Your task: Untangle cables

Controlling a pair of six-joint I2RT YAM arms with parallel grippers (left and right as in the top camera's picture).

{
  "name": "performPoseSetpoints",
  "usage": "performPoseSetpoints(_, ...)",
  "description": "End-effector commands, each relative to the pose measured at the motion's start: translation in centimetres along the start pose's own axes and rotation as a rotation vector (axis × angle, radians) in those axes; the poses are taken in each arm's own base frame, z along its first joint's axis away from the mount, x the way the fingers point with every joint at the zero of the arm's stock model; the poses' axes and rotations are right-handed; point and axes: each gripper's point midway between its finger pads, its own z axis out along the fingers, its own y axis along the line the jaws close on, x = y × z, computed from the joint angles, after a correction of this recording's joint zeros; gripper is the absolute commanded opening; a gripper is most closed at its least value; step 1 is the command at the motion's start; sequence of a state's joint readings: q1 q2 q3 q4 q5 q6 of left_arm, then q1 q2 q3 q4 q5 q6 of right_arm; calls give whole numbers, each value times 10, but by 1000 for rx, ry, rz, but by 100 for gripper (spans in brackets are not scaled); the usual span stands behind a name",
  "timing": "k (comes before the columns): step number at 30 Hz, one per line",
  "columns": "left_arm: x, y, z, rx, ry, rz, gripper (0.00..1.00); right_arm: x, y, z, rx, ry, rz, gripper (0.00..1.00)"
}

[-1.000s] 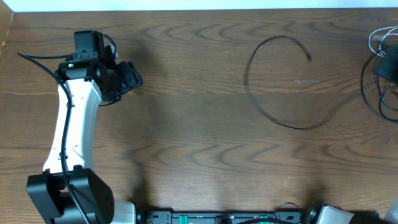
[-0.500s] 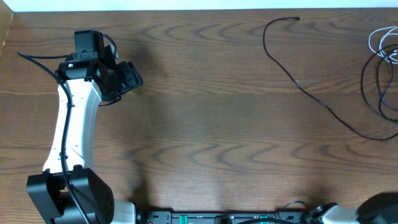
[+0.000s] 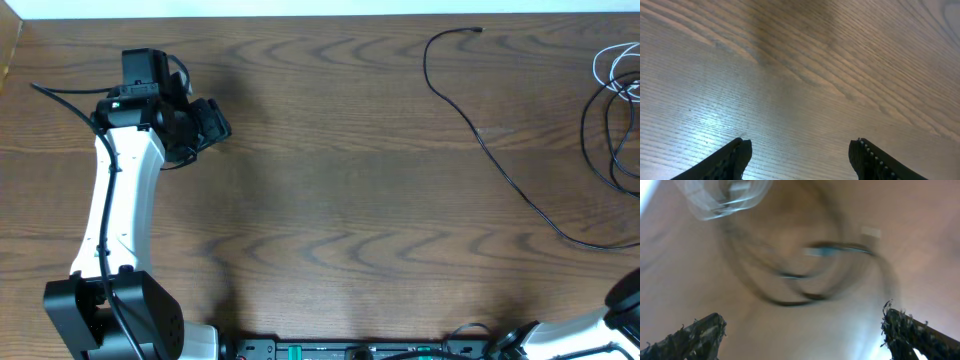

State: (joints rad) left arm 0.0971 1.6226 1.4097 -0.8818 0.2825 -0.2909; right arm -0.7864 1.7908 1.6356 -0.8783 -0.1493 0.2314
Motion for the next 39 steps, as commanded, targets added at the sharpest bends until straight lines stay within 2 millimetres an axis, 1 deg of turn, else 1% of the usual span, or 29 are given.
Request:
performPoseSetpoints(1, 1, -3, 4, -2, 8, 12, 68, 20, 113, -10, -290, 4, -310, 99)
performPoseSetpoints(3, 2, -4, 4, -1, 9, 15, 68, 36, 153, -10, -349, -1, -427, 99)
performPoseSetpoints(5, 2, -4, 4, -1, 9, 14, 68, 64, 202, -7, -417, 0, -593, 99)
performPoseSetpoints(7, 2, -4, 4, -1, 9, 14, 68, 91, 236, -2, -466, 15, -717, 99)
performPoseSetpoints(8, 2, -4, 4, -1, 9, 14, 68, 110, 255, 3, -491, 28, -787, 99)
performPoseSetpoints(9, 2, -4, 4, -1, 9, 15, 68, 125, 270, 10, -505, 41, -831, 99)
performPoseSetpoints(12, 2, -4, 4, -1, 9, 15, 68, 160, 299, 34, -533, 74, -907, 99)
performPoseSetpoints(14, 2, -4, 4, -1, 9, 15, 68, 180, 311, 51, -554, 101, -938, 99)
performPoseSetpoints(15, 2, -4, 4, -1, 9, 15, 68, 193, 316, 60, -576, 121, -969, 99)
performPoseSetpoints(17, 2, -4, 4, -1, 9, 15, 68, 215, 321, 77, -593, 161, -1017, 97)
performPoseSetpoints(19, 2, -4, 4, -1, 9, 15, 68, 232, 320, 91, -590, 197, -1047, 94)
performPoseSetpoints(20, 2, -4, 4, -1, 9, 15, 68, 237, 319, 98, -584, 211, -1049, 92)
performPoseSetpoints(21, 2, -4, 4, -1, 9, 15, 68, 240, 318, 103, -580, 220, -1049, 89)
performPoseSetpoints(23, 2, -4, 4, -1, 9, 14, 68, 245, 314, 113, -573, 236, -1046, 88)
performPoseSetpoints(26, 2, -4, 4, -1, 8, 15, 68, 248, 314, 123, -571, 240, -1046, 88)
performPoseSetpoints(28, 1, -4, 4, 0, 6, 15, 68, 251, 315, 129, -574, 239, -1047, 85)
performPoseSetpoints(29, 1, -4, 4, 1, 5, 15, 68, 253, 315, 134, -575, 239, -1048, 82)
performPoseSetpoints(30, 1, -4, 4, 1, 5, 15, 68, 254, 316, 135, -583, 240, -1046, 79)
performPoseSetpoints(32, 1, -4, 4, 1, 5, 11, 68, 265, 315, 143, -596, 269, -1045, 69)
performPoseSetpoints(34, 1, -4, 4, 1, 5, 11, 68, 269, 312, 146, -590, 286, -1043, 61)
performPoseSetpoints(36, 1, -4, 4, 1, 5, 12, 68, 271, 310, 147, -582, 301, -1027, 50)
performPoseSetpoints(37, 1, -4, 4, 1, 5, 11, 68, 272, 309, 147, -582, 309, -1019, 38)
performPoseSetpoints(39, 1, -4, 4, 1, 5, 12, 68, 274, 311, 145, -599, 317, -1008, 23)
